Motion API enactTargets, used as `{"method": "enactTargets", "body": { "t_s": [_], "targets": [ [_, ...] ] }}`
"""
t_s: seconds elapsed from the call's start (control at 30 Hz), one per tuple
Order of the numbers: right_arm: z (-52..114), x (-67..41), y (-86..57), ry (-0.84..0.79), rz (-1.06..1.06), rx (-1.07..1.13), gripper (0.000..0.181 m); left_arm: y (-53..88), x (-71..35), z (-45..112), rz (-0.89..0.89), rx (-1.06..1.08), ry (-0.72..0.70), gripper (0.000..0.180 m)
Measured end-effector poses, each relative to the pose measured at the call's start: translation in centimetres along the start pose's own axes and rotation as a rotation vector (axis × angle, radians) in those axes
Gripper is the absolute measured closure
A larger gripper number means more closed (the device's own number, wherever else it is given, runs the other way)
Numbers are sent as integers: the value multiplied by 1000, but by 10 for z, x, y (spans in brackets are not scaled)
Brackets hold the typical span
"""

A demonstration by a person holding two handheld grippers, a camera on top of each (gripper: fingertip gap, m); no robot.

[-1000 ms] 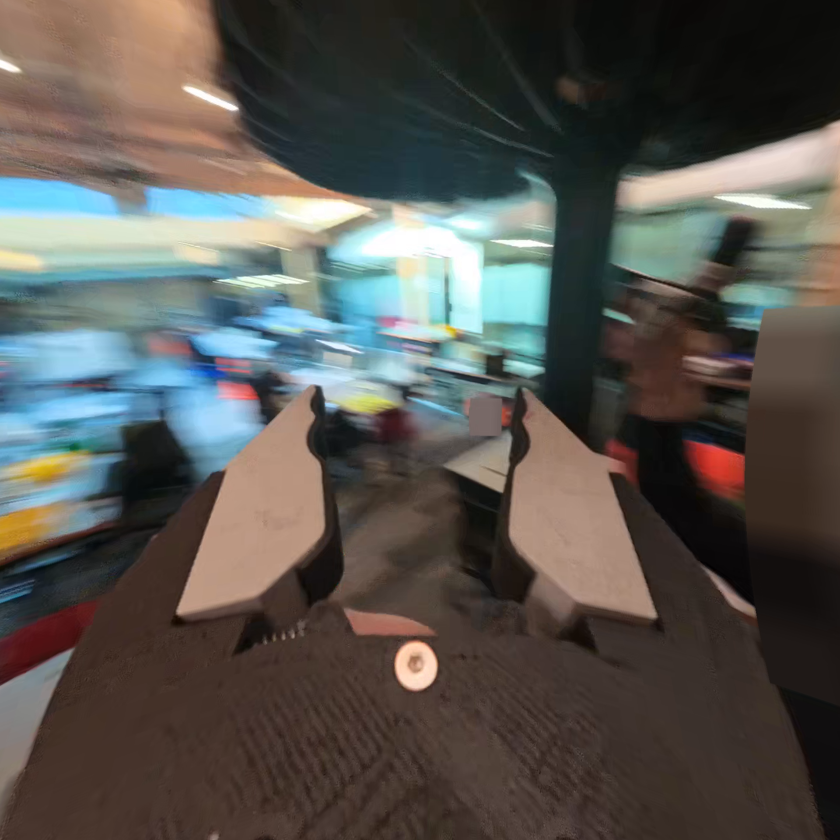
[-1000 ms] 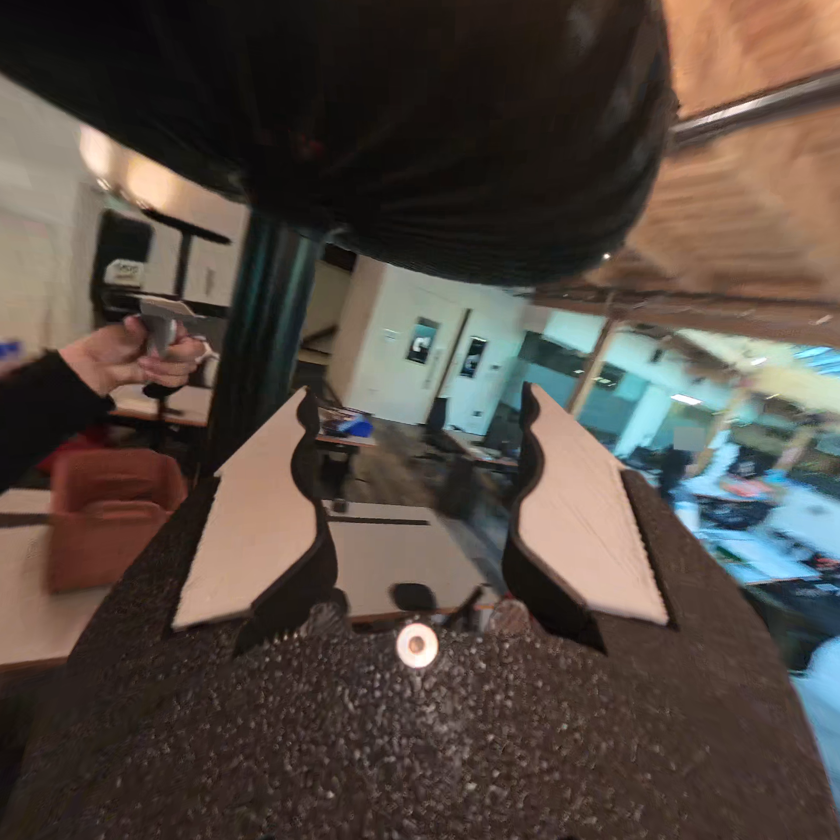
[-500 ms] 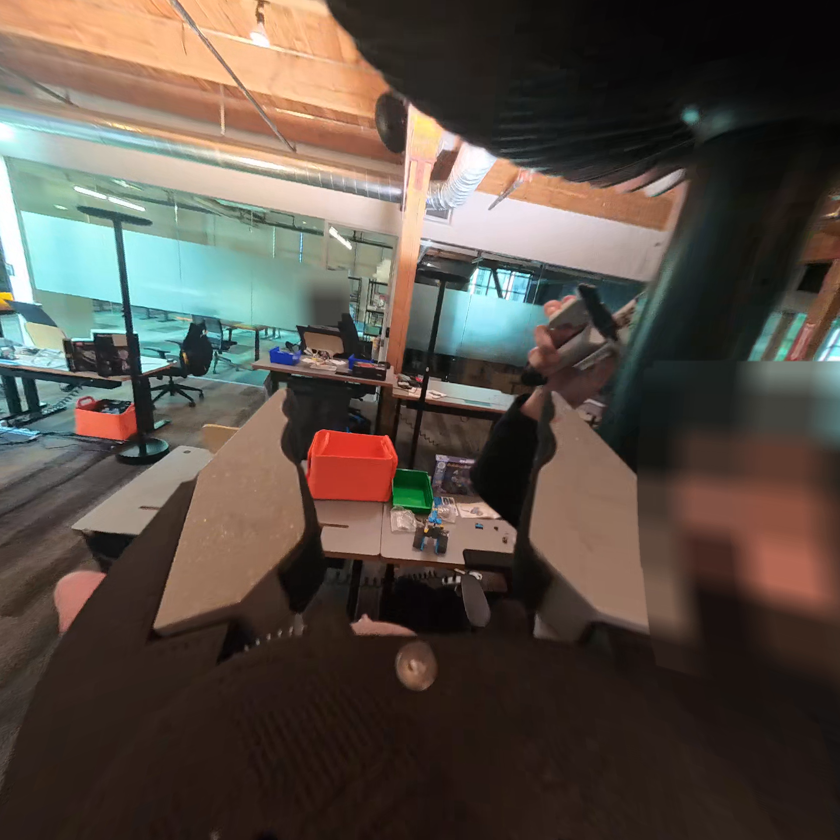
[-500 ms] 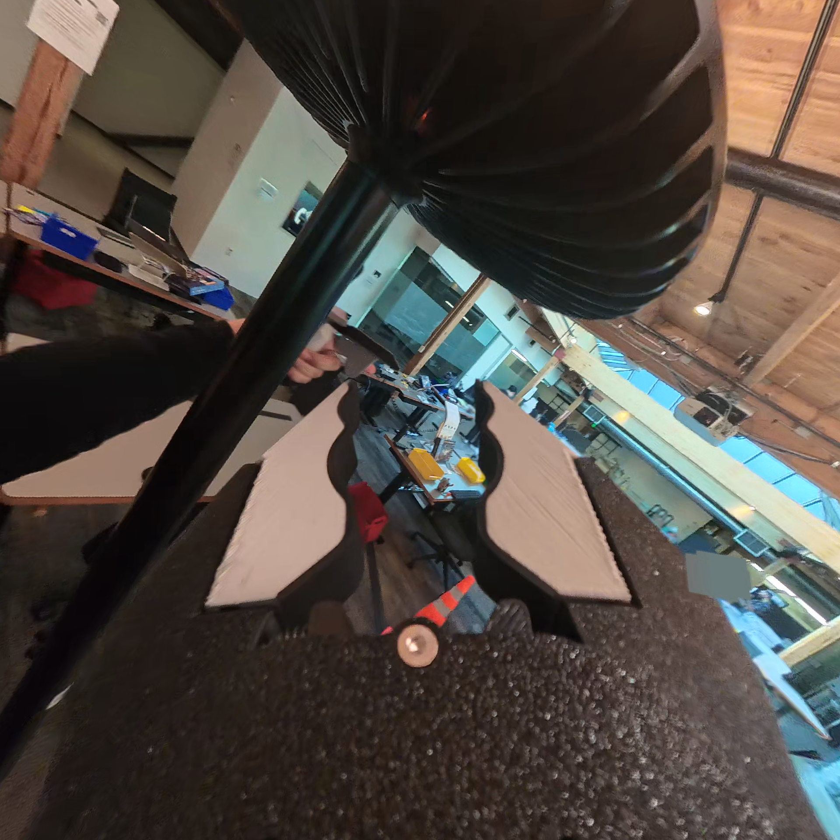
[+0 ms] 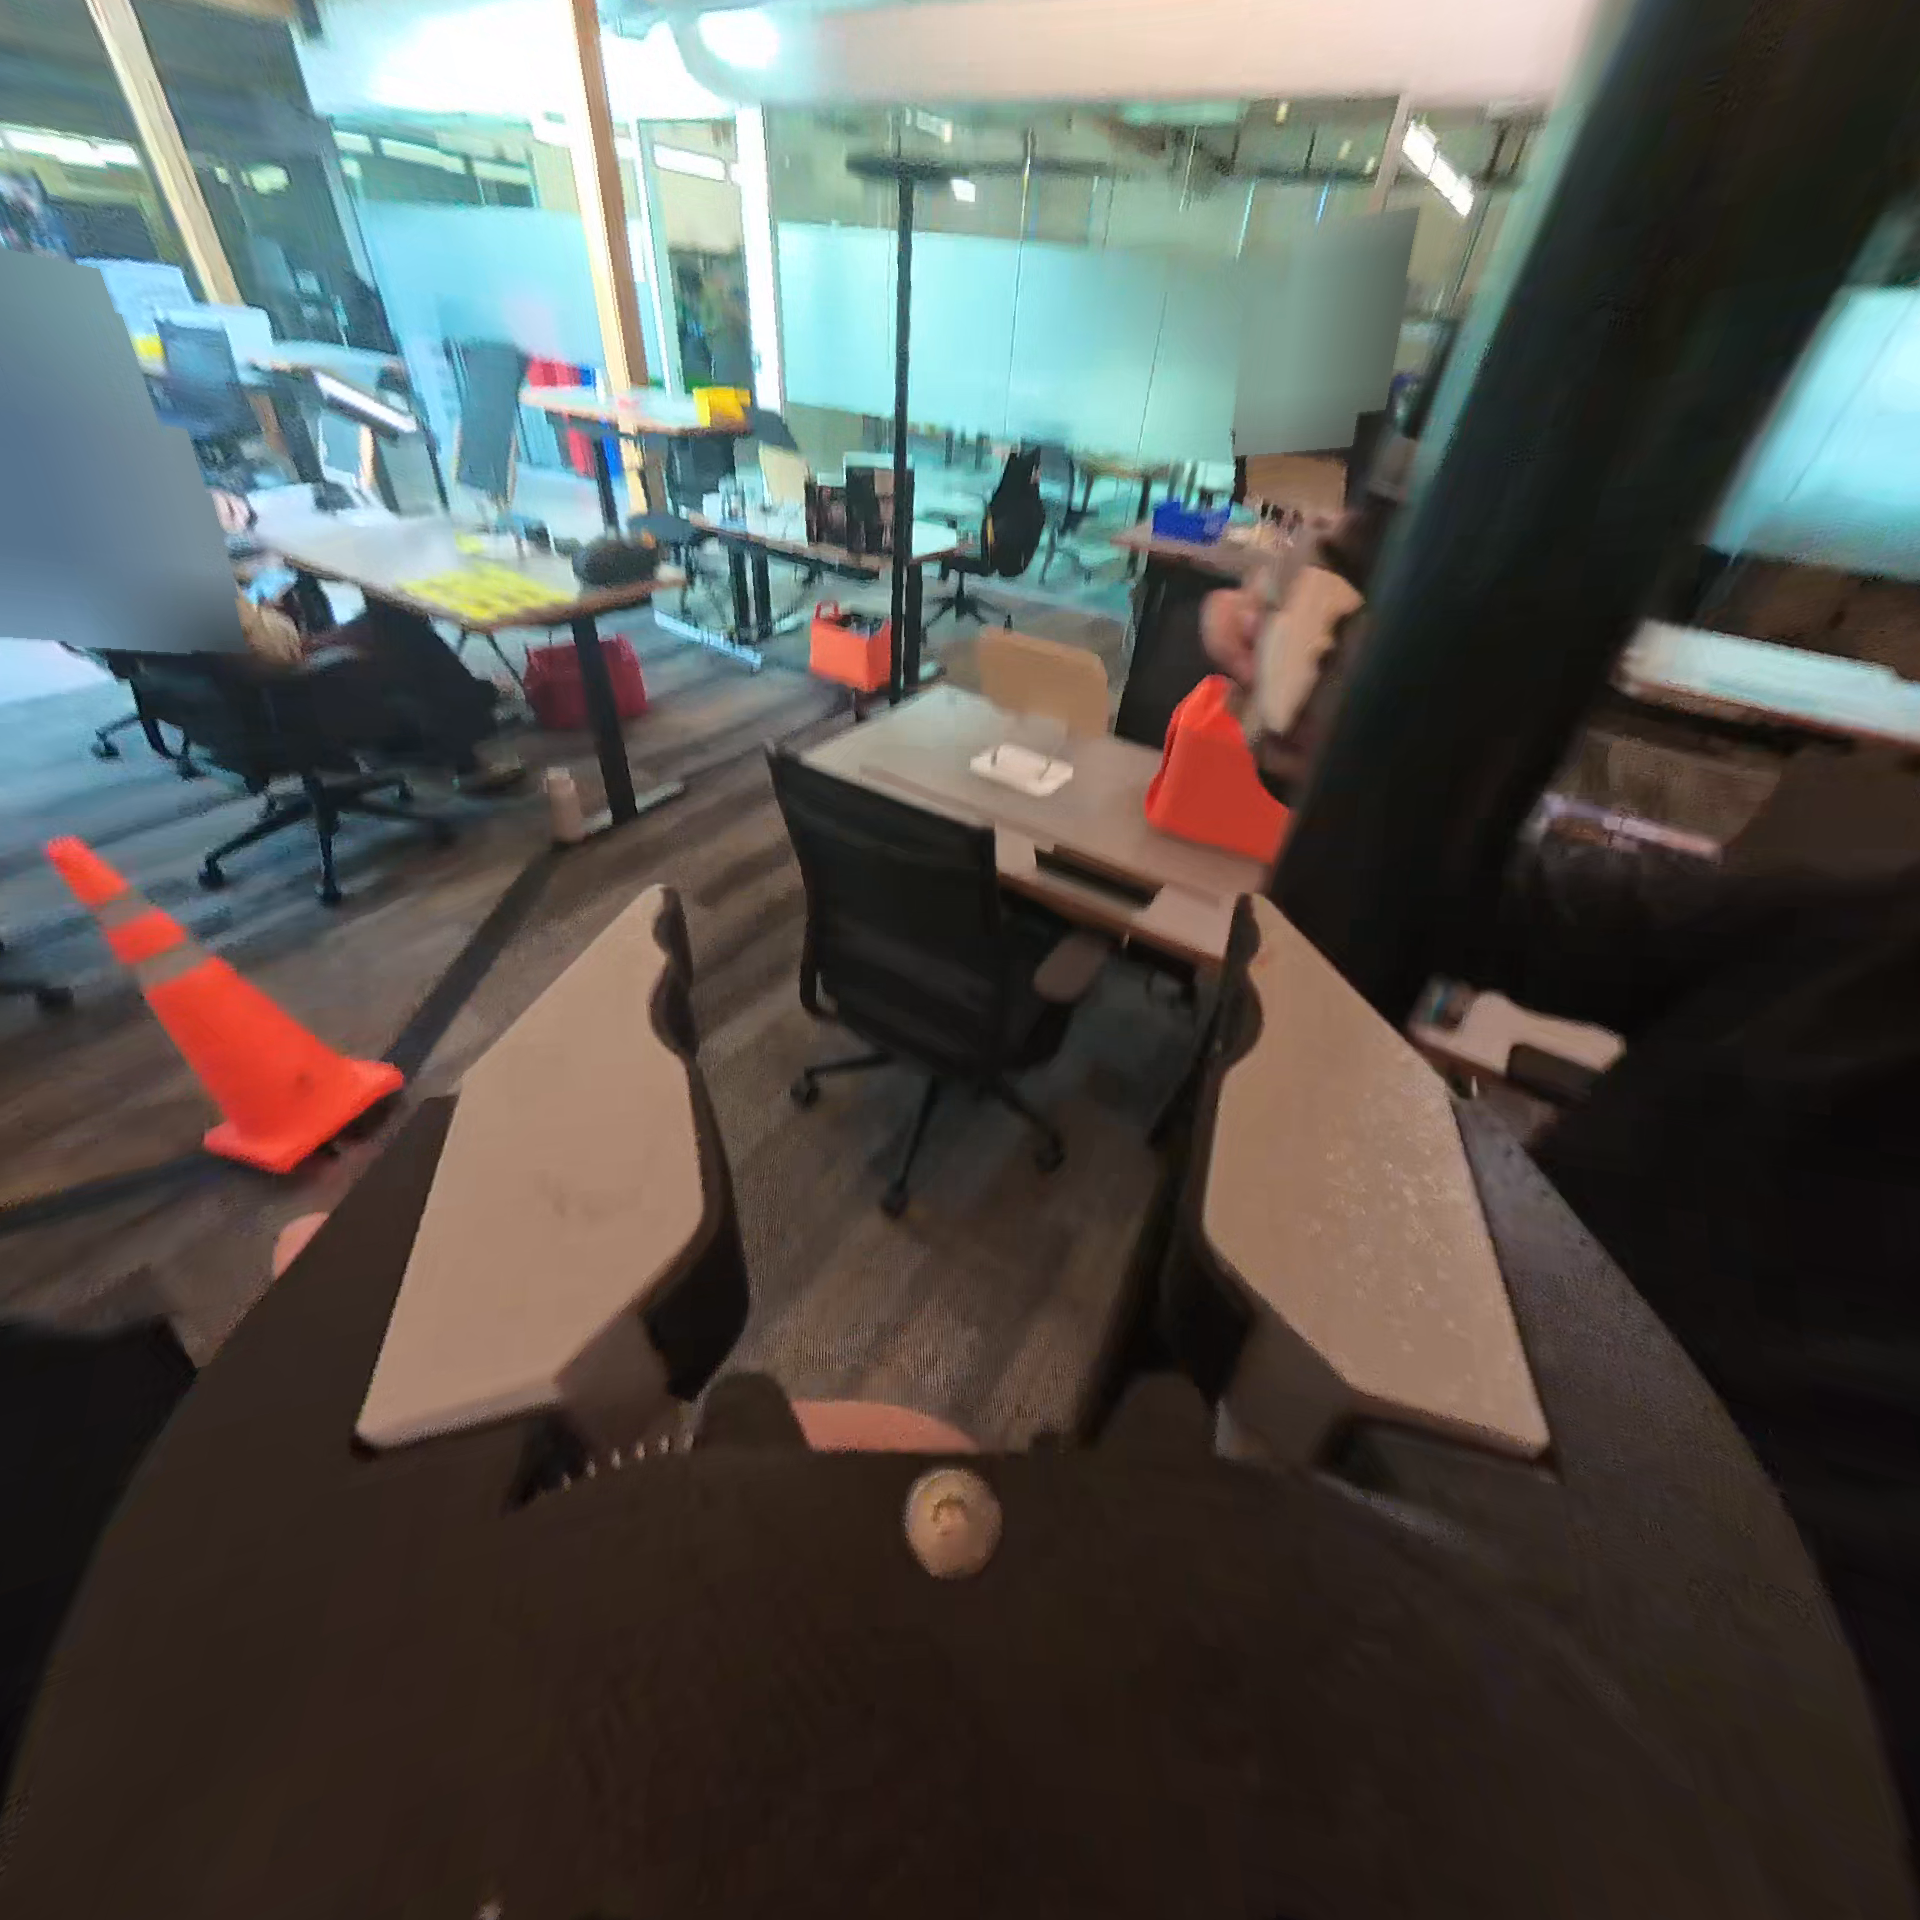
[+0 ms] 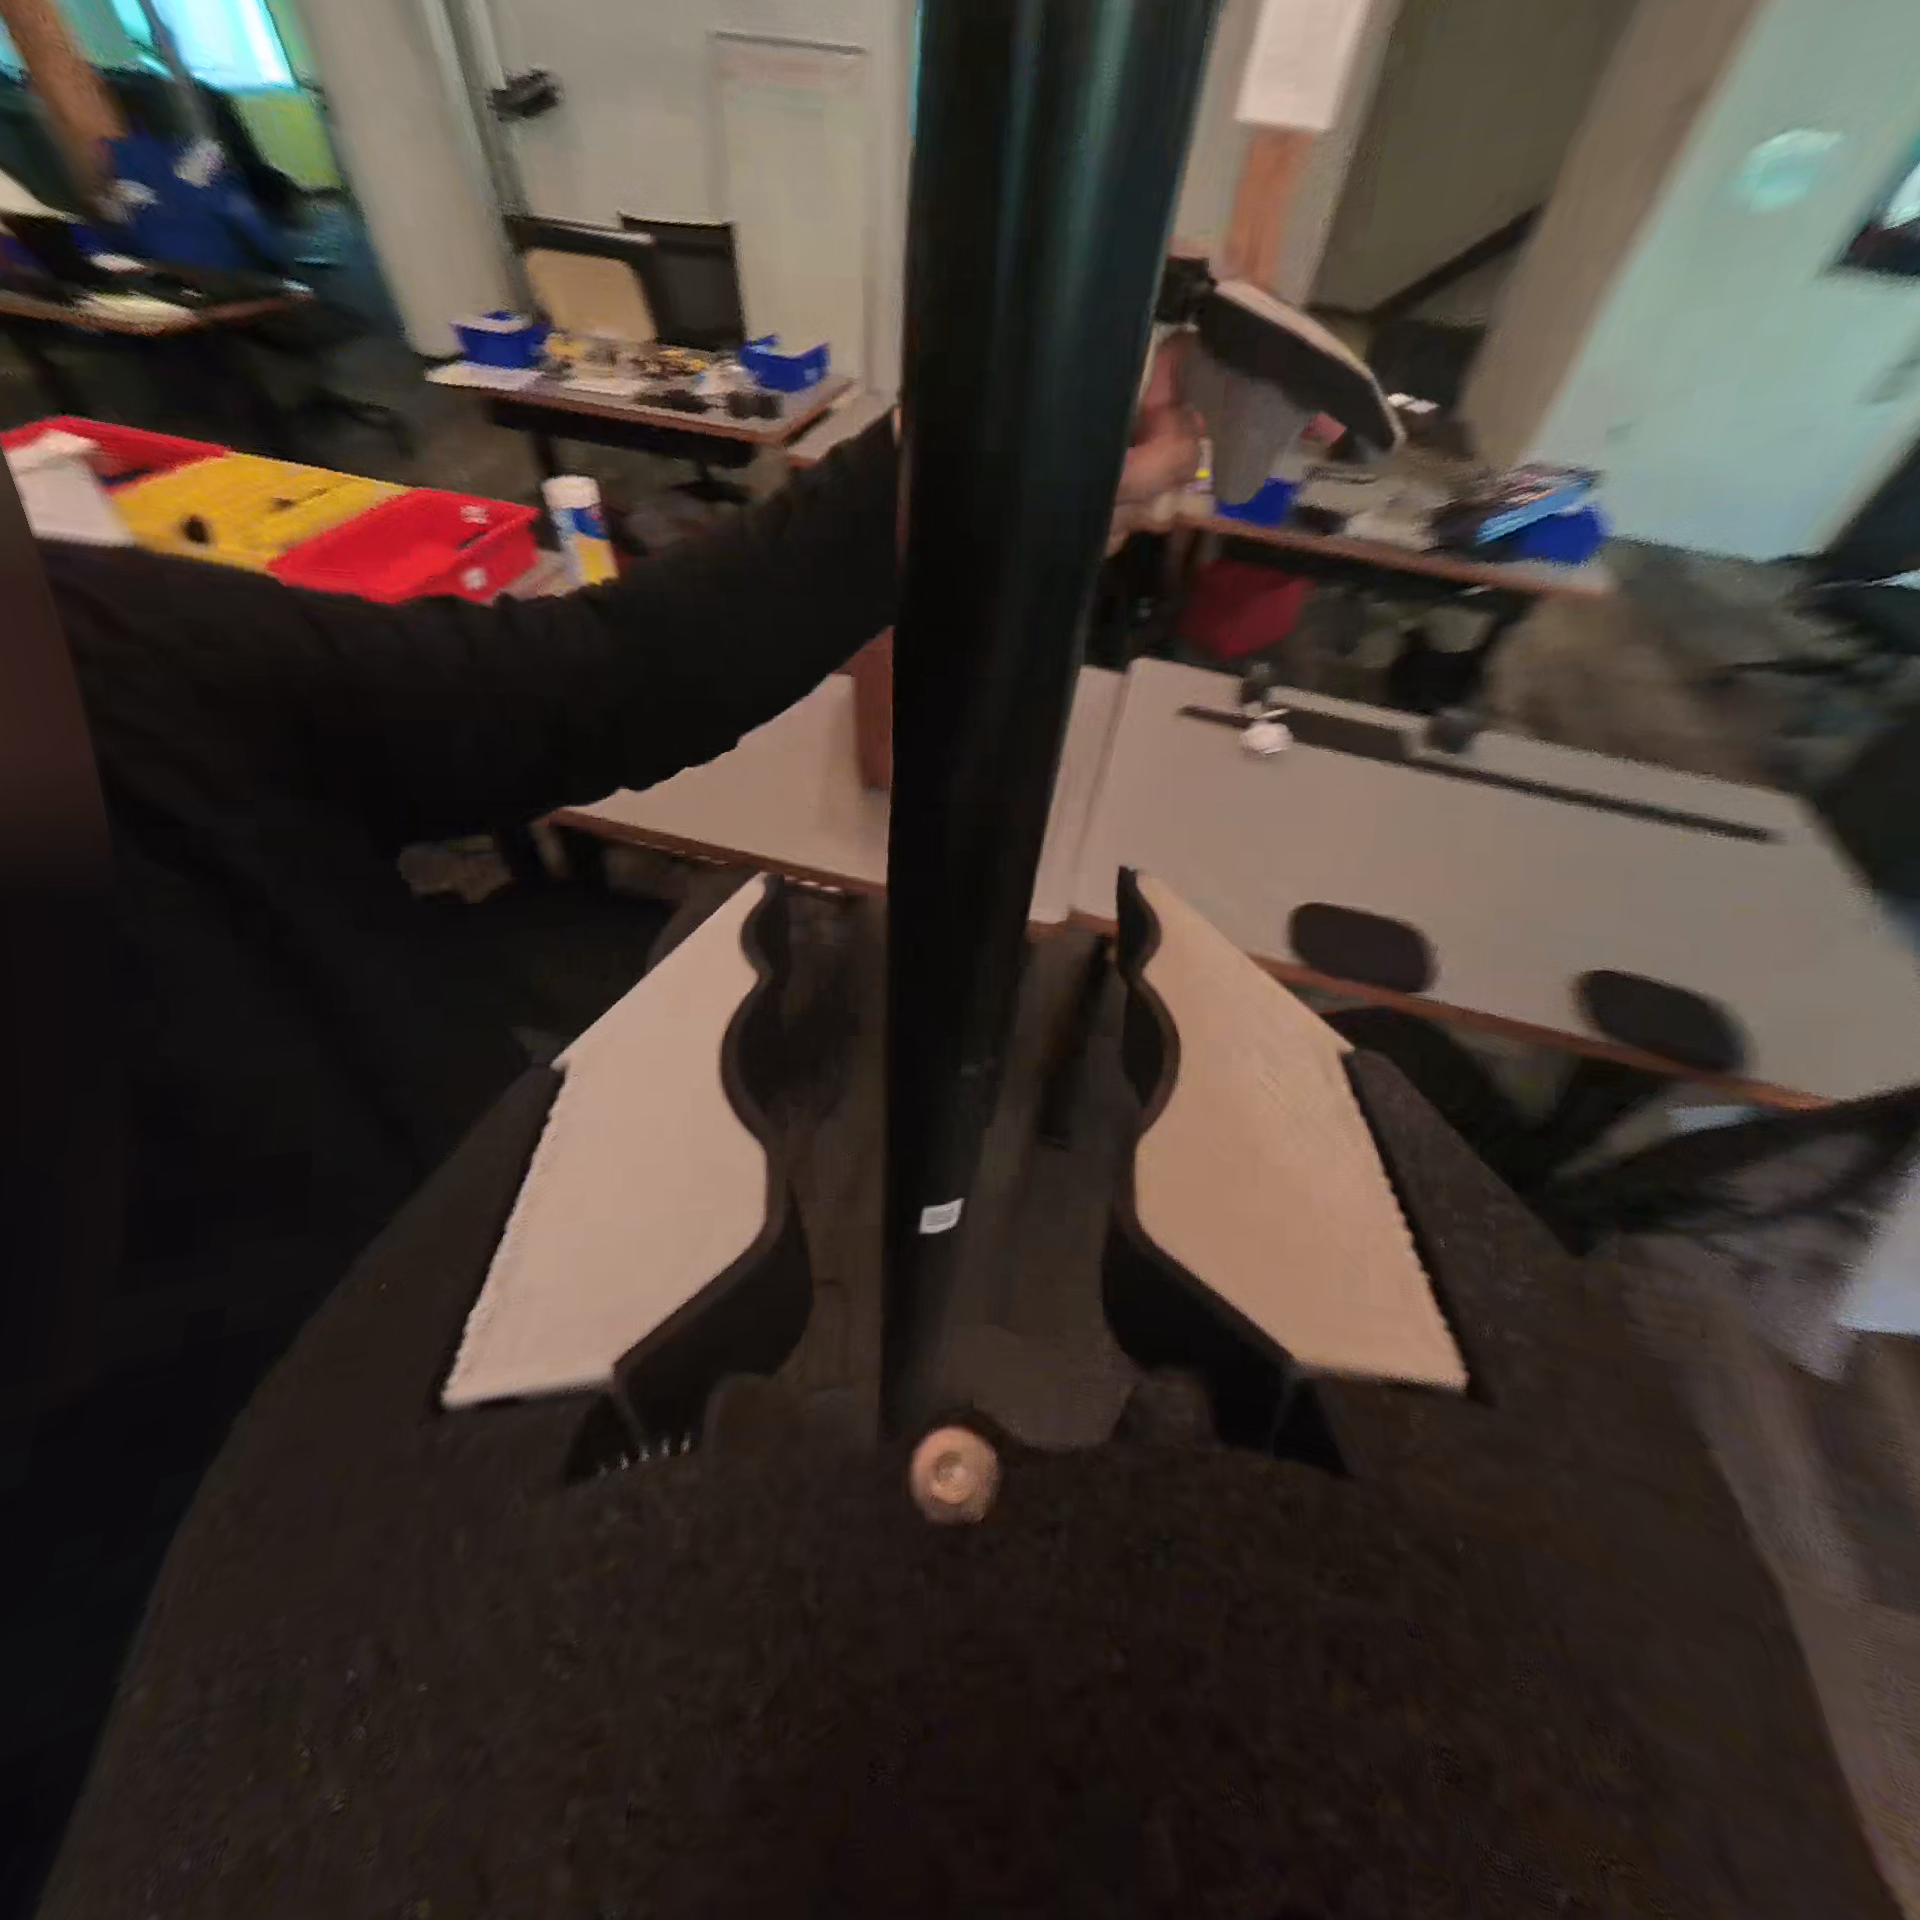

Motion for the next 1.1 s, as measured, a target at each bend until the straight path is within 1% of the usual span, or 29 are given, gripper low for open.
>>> {"method": "enactTargets", "body": {
  "t_s": [0.07,0.13,0.17,0.2,0.23,0.27,0.3,0.37,0.4,0.47,0.5,0.53,0.57,0.6,0.63,0.67,0.7,0.73,0.77,0.8,1.1],
  "targets": [
    [40,63,-6,-14,95,-106,118,-21,82,-2,1,-48,59,85],
    [75,118,-10,-38,164,-178,122,-28,169,2,-4,-183,131,101],
    [90,144,-10,-42,195,-210,133,-35,212,4,13,-226,178,121],
    [104,167,-9,-38,223,-224,140,-44,248,6,27,-249,208,149],
    [115,185,-10,-39,238,-215,140,-53,273,9,12,-270,213,162],
    [124,197,-11,-47,241,-202,142,-63,290,13,-17,-277,206,164],
    [131,207,-9,-49,239,-186,144,-73,298,17,-38,-276,194,172],
    [141,220,-7,-35,243,-159,138,-82,305,22,-28,-315,211,174],
    [144,224,-6,-17,252,-144,134,-78,307,21,-27,-375,263,169],
    [147,227,-1,1,252,-141,124,-74,308,20,-64,-453,369,145],
    [147,227,1,6,242,-125,122,-83,304,23,-81,-406,383,134],
    [148,230,3,17,228,-110,121,-92,297,27,-98,-355,355,127],
    [149,234,1,28,219,-100,120,-100,288,30,-103,-321,306,126],
    [149,237,2,38,217,-92,120,-103,280,31,-95,-308,262,129],
    [149,240,3,43,218,-88,120,-102,274,31,-76,-319,230,136],
    [149,242,3,44,220,-86,120,-99,267,30,-51,-333,195,151],
    [148,243,3,45,225,-84,121,-101,259,30,-31,-310,151,160],
    [148,245,3,45,232,-83,121,-101,246,28,-37,-298,95,179],
    [147,245,4,44,235,-82,121,-98,235,24,-51,-300,40,180],
    [147,246,5,42,230,-79,121,-99,229,22,-51,-276,15,180],
    [149,248,4,57,228,-68,123,-103,232,31,-33,-209,66,180]
  ]
}}
Point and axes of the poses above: each gripper's, where its closed fingertips meet, z out along the fingers, x out of its underside, y = z × x across the jaws, the point moved 1 cm from there along -z, back along the fingers, and after that the axes turned 5 degrees about -x, right-handed, at the moved point
